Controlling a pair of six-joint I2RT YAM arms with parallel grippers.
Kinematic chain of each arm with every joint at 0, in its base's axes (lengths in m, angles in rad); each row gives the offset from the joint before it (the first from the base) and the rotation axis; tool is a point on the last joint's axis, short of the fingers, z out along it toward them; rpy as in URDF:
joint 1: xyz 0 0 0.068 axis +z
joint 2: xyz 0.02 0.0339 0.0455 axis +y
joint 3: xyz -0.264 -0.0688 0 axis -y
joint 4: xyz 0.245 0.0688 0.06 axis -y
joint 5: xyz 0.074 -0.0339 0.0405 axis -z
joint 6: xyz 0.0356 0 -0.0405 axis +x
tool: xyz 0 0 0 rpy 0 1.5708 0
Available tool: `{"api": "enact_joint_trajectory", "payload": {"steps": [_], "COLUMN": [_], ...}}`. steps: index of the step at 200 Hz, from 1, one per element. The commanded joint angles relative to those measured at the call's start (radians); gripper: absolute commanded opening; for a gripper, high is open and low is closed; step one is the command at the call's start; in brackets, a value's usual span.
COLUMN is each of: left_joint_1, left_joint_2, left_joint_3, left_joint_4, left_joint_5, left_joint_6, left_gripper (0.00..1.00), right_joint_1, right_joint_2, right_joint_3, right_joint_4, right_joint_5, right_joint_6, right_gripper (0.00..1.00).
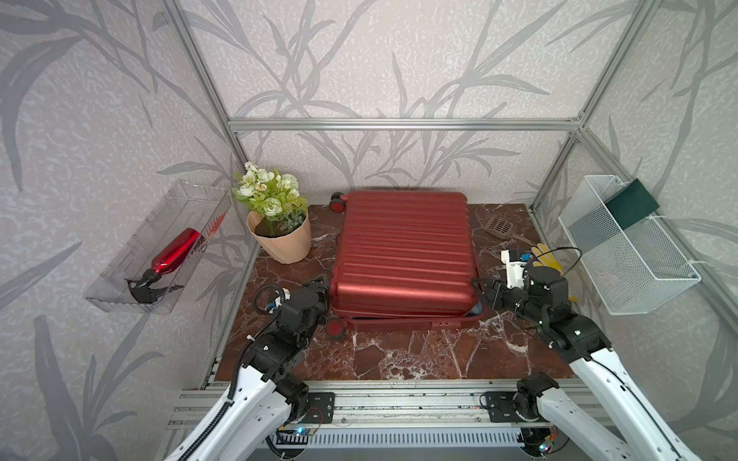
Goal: Open the suitcase zippers
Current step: Open the suitcase at the center of the board.
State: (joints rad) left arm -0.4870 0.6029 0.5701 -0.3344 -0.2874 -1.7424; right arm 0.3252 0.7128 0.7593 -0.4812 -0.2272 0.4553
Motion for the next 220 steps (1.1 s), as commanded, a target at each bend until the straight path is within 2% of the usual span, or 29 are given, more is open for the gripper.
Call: {"api": "enact_joint_trajectory", "payload": {"steps": [1, 54, 96, 144, 170, 193, 220], "left_joint_1": [-0.009, 0.002, 0.117, 0.192, 0.195, 0.197, 0.197], "left_joint_2": [-0.001, 0.171, 0.359, 0.572, 0.638, 0.649, 0.650], "left_joint_3": [0.097, 0.325, 0.529, 0.763, 0.822, 0.829, 0.830], "left_joint_4": [0.011, 0.036, 0.082, 0.141, 0.175, 0.196, 0.201], "left_joint_5": [-0.046, -0.071, 0.018, 0.065, 0.075, 0.066, 0.070], "left_joint_6": [0.137, 0.238, 0.268, 0.293, 0.293, 0.287, 0.286], "left_gripper": [0.37, 0.27, 0.23, 0.22, 0.21, 0.19, 0.18], "right_joint_1": [0.016, 0.051, 0.051, 0.053, 0.069, 0.120, 0.335], "right_joint_2": [-0.041, -0.136, -0.157, -0.134, -0.115, -0.107, -0.075], "right_joint_3": [0.030, 0.152, 0.248, 0.276, 0.220, 0.116, 0.011], "right_joint_4": [-0.054, -0.234, -0.329, -0.372, -0.338, -0.217, -0.048], "right_joint_5": [0.021, 0.034, 0.040, 0.003, -0.027, -0.052, 0.112], "right_joint_6": [-0.040, -0.136, -0.176, -0.213, -0.183, -0.108, -0.062], "right_gripper": [0.57, 0.57, 0.55, 0.49, 0.45, 0.35, 0.15]}}
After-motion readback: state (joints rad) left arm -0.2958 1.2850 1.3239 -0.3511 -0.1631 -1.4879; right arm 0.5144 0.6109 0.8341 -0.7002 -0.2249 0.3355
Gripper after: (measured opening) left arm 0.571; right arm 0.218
